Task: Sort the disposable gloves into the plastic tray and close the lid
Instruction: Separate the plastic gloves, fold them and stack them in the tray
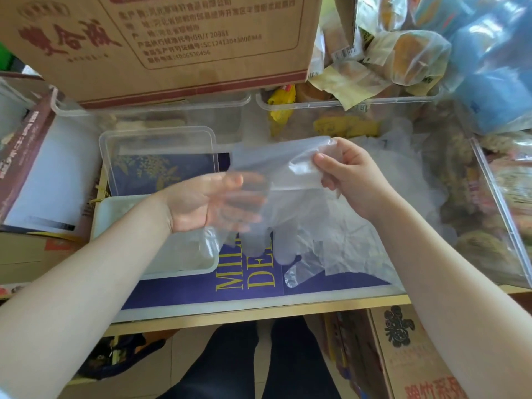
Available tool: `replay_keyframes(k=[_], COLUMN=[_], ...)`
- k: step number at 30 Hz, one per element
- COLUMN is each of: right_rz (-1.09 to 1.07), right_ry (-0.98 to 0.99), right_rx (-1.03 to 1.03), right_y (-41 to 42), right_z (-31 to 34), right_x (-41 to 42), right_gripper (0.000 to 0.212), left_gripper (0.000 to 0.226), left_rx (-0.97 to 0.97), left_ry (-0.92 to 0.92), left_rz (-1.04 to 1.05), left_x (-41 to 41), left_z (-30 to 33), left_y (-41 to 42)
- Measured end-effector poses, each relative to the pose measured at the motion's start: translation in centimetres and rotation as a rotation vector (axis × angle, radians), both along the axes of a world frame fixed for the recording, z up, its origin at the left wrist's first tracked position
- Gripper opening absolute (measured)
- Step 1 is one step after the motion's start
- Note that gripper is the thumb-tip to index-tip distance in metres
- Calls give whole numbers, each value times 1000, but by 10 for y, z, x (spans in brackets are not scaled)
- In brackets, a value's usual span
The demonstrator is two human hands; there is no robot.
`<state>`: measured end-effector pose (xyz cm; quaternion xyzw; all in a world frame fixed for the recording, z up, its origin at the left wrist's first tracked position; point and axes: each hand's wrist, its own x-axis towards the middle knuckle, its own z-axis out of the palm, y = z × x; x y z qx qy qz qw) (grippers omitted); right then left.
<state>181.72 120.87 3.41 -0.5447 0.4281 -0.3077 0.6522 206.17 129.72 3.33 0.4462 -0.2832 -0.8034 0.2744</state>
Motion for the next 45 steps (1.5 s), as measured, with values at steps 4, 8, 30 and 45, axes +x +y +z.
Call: replay_keyframes(k=[4, 8, 30, 45], right_rz=[-81, 5, 48, -217], right_ry=[-41, -11, 245, -186], right_rx=[106, 163, -25, 351], right_y=[-1, -2, -2, -4], right_z=[-9, -15, 3, -5], right_x=[-7, -16, -16, -15], right_gripper=[18, 16, 21, 16], left_gripper=[29, 22, 21, 37], left_rx=[-21, -187, -220, -366], left_ry=[-282, -609, -488, -561], left_rz=[32, 59, 226, 331], left_x=[-8, -5, -24, -21], left_z=[-6, -10, -4, -13], left_y=[4, 3, -29, -23])
